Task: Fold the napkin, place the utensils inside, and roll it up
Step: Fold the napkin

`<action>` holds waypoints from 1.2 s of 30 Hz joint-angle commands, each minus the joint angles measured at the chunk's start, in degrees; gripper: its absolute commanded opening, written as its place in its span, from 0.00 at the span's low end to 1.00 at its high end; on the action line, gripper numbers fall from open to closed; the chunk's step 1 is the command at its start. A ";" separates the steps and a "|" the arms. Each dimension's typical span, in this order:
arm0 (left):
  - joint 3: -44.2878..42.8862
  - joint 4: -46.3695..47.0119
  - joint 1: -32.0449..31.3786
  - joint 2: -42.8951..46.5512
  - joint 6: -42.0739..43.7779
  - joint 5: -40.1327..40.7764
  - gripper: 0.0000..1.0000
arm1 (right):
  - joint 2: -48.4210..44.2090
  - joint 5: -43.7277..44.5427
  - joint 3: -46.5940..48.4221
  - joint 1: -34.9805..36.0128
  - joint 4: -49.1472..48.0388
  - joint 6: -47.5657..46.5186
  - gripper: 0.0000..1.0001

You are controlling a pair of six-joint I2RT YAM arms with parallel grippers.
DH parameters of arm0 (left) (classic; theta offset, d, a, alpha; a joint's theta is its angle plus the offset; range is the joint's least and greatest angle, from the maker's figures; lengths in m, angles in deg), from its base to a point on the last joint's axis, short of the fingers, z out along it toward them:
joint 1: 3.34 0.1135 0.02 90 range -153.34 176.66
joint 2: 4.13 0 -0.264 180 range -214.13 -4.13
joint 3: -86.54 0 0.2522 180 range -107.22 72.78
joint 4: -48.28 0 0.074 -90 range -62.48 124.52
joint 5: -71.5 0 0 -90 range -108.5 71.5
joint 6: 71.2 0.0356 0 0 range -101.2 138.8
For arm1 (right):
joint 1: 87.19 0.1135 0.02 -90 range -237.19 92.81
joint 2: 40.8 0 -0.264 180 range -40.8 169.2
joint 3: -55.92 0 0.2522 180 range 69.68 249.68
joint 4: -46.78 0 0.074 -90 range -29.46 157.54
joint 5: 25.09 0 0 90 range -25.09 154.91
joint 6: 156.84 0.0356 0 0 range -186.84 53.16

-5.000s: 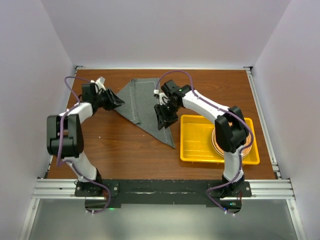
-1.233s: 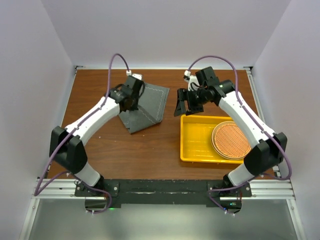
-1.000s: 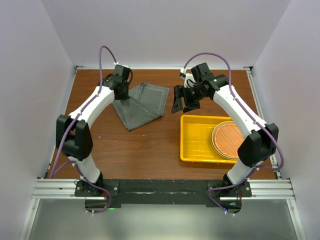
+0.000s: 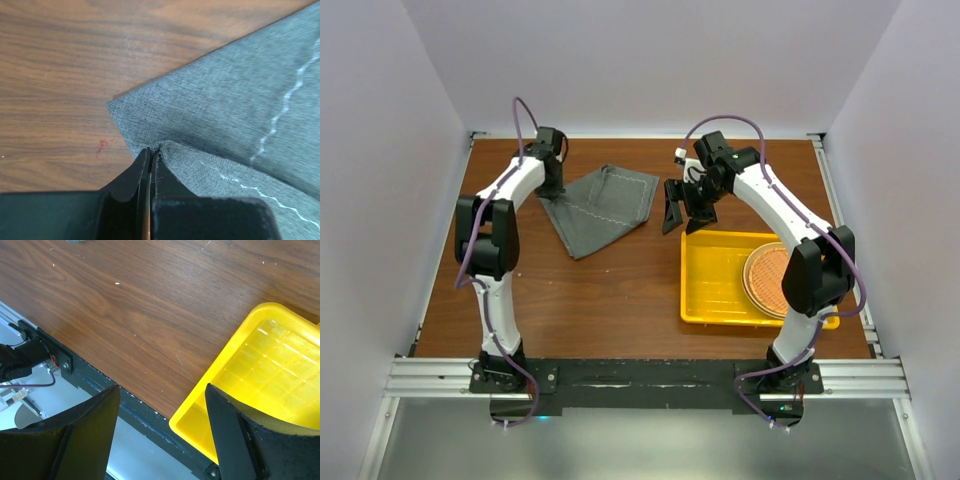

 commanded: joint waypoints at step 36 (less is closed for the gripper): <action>5.72 7.10 2.67 14.42 -6.79 -7.47 0.43 | 7.78 1.79 3.13 3.25 -17.25 6.67 0.74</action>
